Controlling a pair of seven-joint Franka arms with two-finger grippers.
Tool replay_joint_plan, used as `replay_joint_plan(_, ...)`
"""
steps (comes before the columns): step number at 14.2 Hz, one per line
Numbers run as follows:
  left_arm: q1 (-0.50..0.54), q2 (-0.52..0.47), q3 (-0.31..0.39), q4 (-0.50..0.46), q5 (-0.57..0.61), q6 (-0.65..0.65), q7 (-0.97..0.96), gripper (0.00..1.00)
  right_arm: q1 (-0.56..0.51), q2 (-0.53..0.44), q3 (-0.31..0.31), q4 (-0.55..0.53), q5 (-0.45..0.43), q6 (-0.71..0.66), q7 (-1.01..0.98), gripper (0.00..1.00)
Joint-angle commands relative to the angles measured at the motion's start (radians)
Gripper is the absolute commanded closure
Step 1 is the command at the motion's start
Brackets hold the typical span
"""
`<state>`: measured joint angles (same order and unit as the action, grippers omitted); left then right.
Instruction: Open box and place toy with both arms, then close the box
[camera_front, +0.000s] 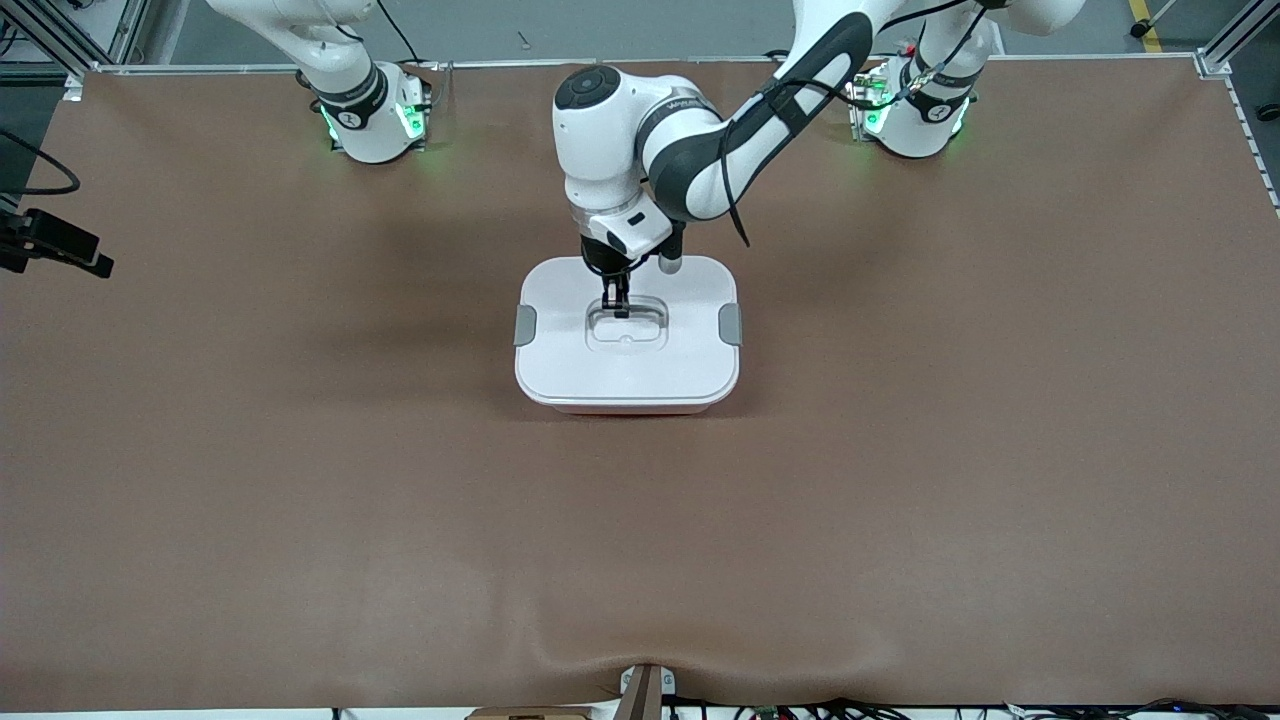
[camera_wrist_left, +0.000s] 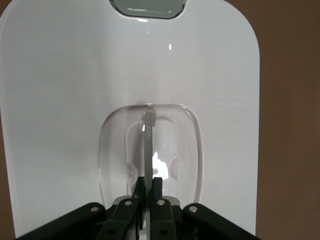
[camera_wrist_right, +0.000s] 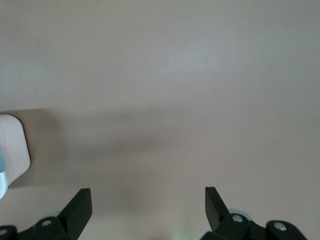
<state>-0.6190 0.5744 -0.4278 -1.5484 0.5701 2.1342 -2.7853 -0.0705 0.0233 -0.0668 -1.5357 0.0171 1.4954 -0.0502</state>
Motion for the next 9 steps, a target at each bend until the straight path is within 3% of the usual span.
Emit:
replay_joint_plan(1, -0.01, 0.008, 0.0, -0.024, 0.044, -0.01, -0.201, 1.0, -0.011, 0.007, 0.007, 0.011, 0.003, 0.002, -0.002, 0.0)
replay_joint_plan(8, 0.005, 0.007, 0.0, -0.049, 0.048, -0.007, -0.195, 0.98, -0.009, 0.009, 0.007, 0.011, 0.003, 0.006, -0.002, 0.0)
replay_joint_plan(9, 0.015, 0.005, 0.0, -0.044, 0.045, -0.005, -0.183, 0.39, -0.009, 0.007, 0.007, 0.011, 0.003, 0.006, -0.002, 0.0)
